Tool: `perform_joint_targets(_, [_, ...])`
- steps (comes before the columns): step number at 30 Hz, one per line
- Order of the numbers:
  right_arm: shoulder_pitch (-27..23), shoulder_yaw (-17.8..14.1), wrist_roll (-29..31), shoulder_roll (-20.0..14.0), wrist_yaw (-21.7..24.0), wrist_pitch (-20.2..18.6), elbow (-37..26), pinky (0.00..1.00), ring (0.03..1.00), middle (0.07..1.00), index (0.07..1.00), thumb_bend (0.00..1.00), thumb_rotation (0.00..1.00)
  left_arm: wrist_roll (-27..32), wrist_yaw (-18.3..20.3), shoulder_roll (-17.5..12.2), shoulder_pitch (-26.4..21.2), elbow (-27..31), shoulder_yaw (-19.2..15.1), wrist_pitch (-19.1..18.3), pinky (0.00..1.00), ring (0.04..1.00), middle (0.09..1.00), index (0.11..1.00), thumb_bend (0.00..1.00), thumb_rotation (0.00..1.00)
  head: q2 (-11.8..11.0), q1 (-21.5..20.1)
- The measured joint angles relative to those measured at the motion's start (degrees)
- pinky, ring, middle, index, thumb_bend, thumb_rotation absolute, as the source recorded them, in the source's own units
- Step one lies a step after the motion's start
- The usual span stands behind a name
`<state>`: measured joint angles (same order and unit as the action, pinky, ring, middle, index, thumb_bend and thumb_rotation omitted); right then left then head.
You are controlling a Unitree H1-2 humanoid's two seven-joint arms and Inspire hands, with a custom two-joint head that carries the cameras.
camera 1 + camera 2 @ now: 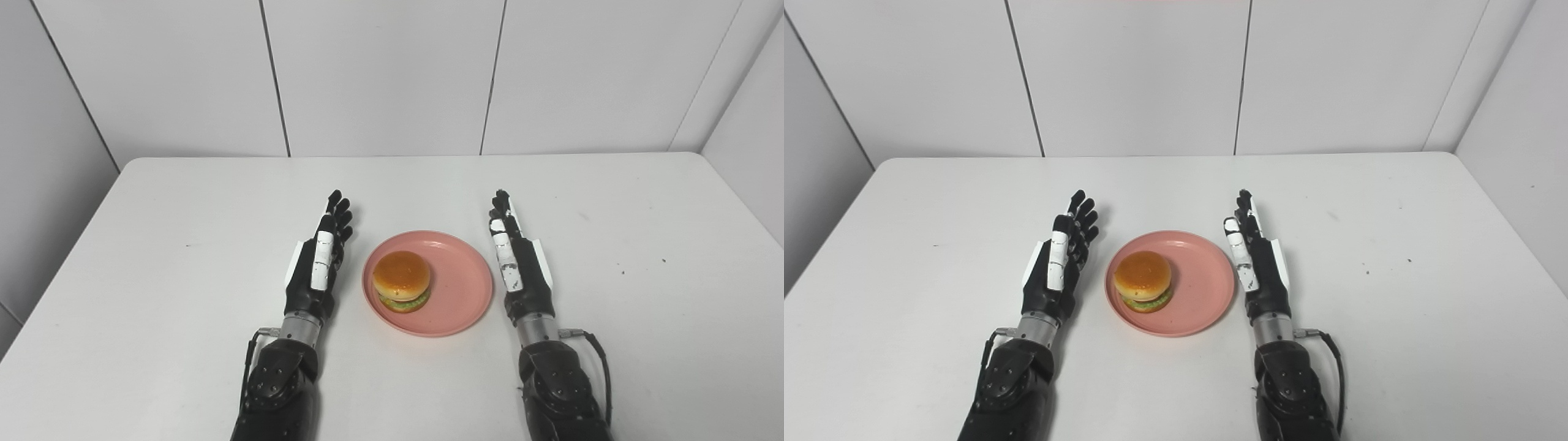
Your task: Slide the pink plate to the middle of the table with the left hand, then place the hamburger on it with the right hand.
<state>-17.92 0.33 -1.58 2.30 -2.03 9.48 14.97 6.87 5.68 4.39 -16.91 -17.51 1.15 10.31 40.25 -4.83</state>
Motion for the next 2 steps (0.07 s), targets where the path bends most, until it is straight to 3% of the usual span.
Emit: perform_joint_targets(2, [0.0,0.0,0.8,-0.2,0.2,0.0,0.0,1.0,1.0,1.0,1.0,0.6,1.0,-0.4,0.0,0.0,-0.1,-0.2,0.1,0.1,1.0,1.0,1.0,1.0,0.76,1.0,0.0,0.0])
